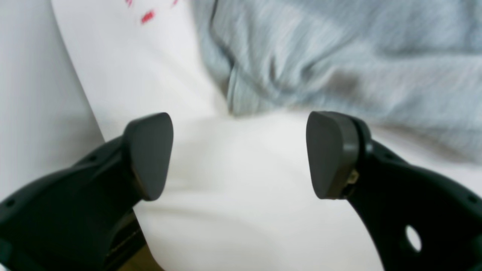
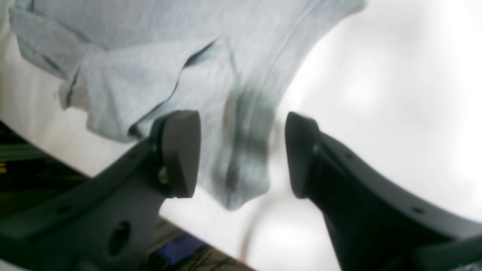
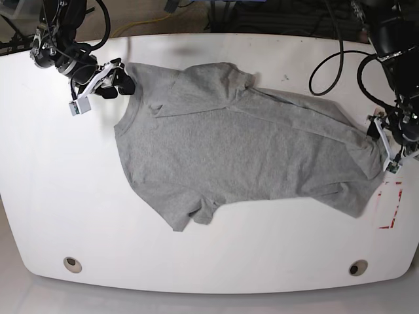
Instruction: Fold the T-shirt properly
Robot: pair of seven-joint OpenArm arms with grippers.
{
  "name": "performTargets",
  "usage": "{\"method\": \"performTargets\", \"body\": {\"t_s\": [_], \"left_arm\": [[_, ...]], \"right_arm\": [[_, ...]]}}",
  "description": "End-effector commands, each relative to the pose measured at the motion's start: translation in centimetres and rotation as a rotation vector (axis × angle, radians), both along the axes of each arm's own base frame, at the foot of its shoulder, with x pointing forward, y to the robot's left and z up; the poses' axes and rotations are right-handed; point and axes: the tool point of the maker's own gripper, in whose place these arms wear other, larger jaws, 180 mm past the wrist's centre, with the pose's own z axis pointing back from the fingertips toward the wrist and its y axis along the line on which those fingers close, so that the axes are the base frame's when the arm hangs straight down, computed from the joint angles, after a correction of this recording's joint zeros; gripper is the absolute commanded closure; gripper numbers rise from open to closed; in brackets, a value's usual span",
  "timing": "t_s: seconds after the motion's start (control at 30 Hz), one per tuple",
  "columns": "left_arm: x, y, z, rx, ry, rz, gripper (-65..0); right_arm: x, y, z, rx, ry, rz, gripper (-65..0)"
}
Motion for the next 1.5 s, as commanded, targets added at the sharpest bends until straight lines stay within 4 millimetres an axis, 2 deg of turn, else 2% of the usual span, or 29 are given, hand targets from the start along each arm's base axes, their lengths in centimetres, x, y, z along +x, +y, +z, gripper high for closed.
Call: {"method": "performTargets", "body": {"t_s": [0.0,0.17,0.33,0.4,0.5,0.67,0.7,0.77,0.83,0.93,1.0,1.2,1.37,1.47], "left_arm": [[0.5,0.0,1.1,-0.011,-0.070,-0.022,-51.7],[-0.2,0.2,0.9,-0.042,-0.126,-0.029,-51.3],[0.4,-0.2,1.5,-0.077,-0.209,-0.051,-35.8],[0.3,0.0,1.1,-0.088,-0.206,-0.044,-33.1],[0.2,0.3,0.1,-0.107,-0.186,-0.026,-35.7],[1.2,1.1,-0.2,-0.137,-0.189,0.006,-42.6],[1.4,1.3,-0.5,-0.146,-0.184,0.017,-44.6],[2.0,1.9,-0.3,-0.154,-0.205,0.061,-47.5],[2.7,2.7,0.1,-0.158,-0.227,0.097,-49.6],[3.3,3.7,0.3,-0.161,-0.230,0.125,-50.0],[3.6,4.0,-0.1,-0.178,-0.222,0.142,-50.0],[3.5,5.5,-1.4,-0.206,-0.199,0.174,-50.0],[3.2,4.7,-3.0,-0.215,-0.148,0.154,-50.0],[3.2,4.5,-3.2,-0.218,-0.154,0.142,-50.0]], "right_arm": [[-0.1,-0.5,0.5,-0.003,-0.006,-0.019,-35.0],[-1.6,0.7,-0.6,0.037,0.044,-0.040,-35.0],[-3.2,1.4,-2.7,0.087,0.119,-0.066,-35.0],[-3.7,2.2,-3.4,0.104,0.145,-0.046,-35.0],[-4.0,3.7,-3.9,0.127,0.164,-0.016,-34.9],[-3.5,4.0,-3.8,0.135,0.148,-0.018,-34.6],[-3.1,4.0,-3.7,0.136,0.139,-0.017,-32.8],[-2.7,4.0,-3.5,0.136,0.130,-0.015,-25.7],[-2.5,4.0,-3.5,0.137,0.126,-0.017,-15.2],[-2.1,4.0,-3.3,0.137,0.117,-0.016,-3.8],[-1.9,3.9,-3.2,0.135,0.113,-0.015,-0.3],[-1.9,3.9,-3.2,0.135,0.111,-0.015,0.0],[-1.8,3.6,-3.1,0.132,0.108,-0.023,0.0],[-1.8,3.6,-3.1,0.129,0.108,-0.022,0.0]]}}
